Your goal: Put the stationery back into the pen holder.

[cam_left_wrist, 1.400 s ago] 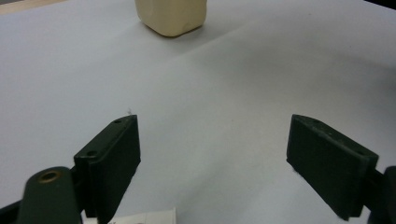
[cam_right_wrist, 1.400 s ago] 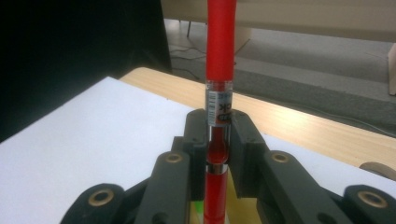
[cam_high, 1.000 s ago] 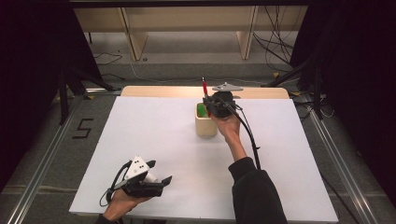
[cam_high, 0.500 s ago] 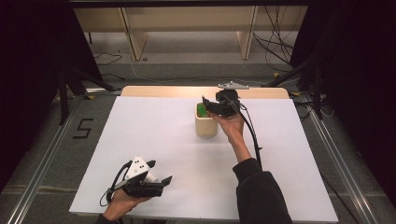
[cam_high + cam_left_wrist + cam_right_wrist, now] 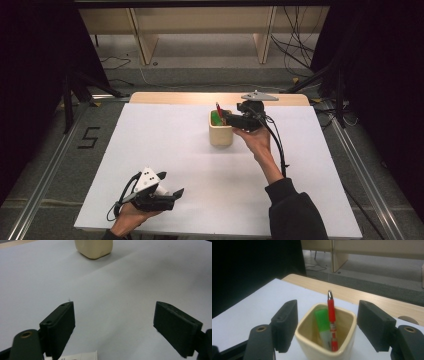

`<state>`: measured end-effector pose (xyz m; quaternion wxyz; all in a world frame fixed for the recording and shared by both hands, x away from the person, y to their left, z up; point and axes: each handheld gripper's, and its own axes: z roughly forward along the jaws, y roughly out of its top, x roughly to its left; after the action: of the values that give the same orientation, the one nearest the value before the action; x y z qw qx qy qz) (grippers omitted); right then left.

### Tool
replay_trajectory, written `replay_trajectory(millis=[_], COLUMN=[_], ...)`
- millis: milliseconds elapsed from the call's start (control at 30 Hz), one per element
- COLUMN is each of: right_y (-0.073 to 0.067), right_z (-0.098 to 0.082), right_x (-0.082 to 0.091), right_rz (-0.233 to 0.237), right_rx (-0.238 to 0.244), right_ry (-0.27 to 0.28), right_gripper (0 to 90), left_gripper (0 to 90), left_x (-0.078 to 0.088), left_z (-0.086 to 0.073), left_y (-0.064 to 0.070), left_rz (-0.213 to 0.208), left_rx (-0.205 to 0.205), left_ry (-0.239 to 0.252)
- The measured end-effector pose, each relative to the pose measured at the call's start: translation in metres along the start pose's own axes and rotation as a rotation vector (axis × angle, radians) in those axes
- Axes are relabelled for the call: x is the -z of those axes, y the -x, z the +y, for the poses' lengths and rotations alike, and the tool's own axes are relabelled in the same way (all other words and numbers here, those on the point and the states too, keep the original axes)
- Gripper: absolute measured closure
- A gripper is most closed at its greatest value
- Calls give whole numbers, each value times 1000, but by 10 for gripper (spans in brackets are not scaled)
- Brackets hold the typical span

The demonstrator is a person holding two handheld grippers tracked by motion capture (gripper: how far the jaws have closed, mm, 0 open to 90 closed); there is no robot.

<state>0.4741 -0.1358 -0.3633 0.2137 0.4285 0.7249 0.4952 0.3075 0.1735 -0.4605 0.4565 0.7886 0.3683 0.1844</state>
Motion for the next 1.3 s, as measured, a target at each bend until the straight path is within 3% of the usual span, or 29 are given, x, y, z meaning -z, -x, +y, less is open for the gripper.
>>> replay_trajectory(millis=[367,533,833,1100,1300], right_y=[-20,-25,-25,-15,-14], right_z=[-30,-52,-88,-109,-119], right_x=[52,72,98,113,126], right_rz=[90,135,159,159,159], right_rx=[93,107,124,96,96], right_ry=[5,-14,-53,-75,-75], right_gripper=[292,279,269,267,262], left_gripper=[170,170,170,171,171], left_x=[1,3,9,16,14], left_z=[2,4,14,25,32], left_y=[-8,-13,-25,-40,-47], left_rz=[20,35,40,43,27], left_rx=[26,26,30,-40,-70], left_ry=[0,-5,-17,-99,-154])
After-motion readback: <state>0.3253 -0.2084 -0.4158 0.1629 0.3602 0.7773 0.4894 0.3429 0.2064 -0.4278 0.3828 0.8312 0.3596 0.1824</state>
